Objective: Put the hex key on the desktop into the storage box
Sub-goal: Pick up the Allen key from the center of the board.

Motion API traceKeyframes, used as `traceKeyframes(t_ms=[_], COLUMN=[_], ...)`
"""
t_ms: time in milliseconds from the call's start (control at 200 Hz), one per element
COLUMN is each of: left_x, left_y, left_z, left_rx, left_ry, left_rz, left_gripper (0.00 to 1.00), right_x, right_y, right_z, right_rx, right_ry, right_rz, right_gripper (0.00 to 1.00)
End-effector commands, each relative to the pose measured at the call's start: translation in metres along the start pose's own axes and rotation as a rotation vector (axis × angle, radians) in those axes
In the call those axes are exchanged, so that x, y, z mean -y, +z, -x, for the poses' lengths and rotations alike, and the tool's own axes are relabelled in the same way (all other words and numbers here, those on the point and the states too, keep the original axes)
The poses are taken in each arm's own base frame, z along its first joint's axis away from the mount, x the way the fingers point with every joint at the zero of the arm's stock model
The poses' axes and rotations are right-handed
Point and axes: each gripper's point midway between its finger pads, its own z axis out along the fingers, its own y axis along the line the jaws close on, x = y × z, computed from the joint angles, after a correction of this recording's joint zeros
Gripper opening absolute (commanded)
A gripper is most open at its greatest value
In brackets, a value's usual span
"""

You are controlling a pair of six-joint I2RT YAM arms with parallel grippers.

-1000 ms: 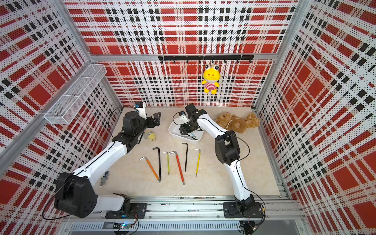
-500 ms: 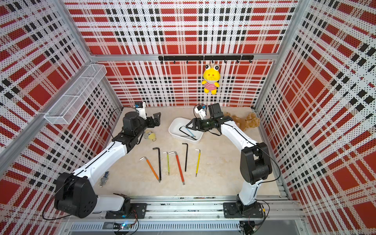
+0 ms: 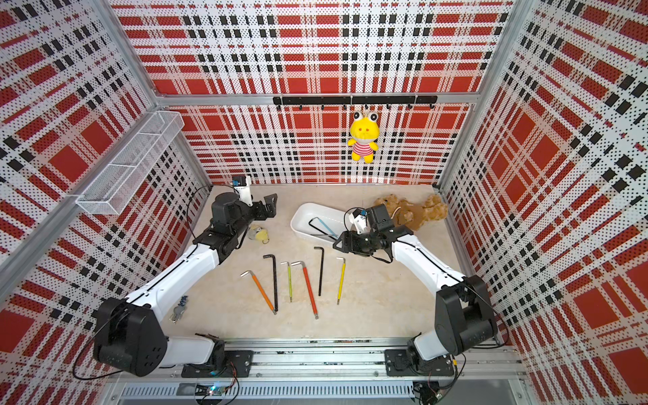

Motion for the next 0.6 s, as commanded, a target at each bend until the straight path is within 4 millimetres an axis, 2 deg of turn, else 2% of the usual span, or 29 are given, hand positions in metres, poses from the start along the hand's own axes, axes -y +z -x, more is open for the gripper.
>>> traceKeyframes(t_ms=[0, 100, 215, 436, 591], left_x=[0.005, 0.007, 0.008, 0.009, 0.009], left_y=[-0.003, -0.003, -0.003, -0.004, -0.005], left_z=[0.016, 0.014, 0.015, 0.014, 0.017], left_rx=[0.044, 0.042, 0.044, 0.042, 0.048], left_ry=[0.001, 0.0, 0.001, 0.001, 0.001], left_rz=[-0.018, -0.025, -0.026, -0.028, -0.028], left_gripper=[0.99, 0.99, 0.99, 0.99, 0.99], right_x=[0.026, 0.037, 0.05, 0.062, 0.059], right_y=[0.004, 0.016, 0.027, 0.056, 0.076], right_z=[-0.026, -0.047, -0.059, -0.063, -0.061], right_rx=[-0.029, -0.088, -0.131, -0.171, -0.195], right_ry=[0.042, 0.048, 0.042, 0.016, -0.003], right_rz=[-0.206, -0.311, -0.431, -0.591, -0.621], right_gripper=[0.7, 0.7, 0.7, 0.61, 0.58])
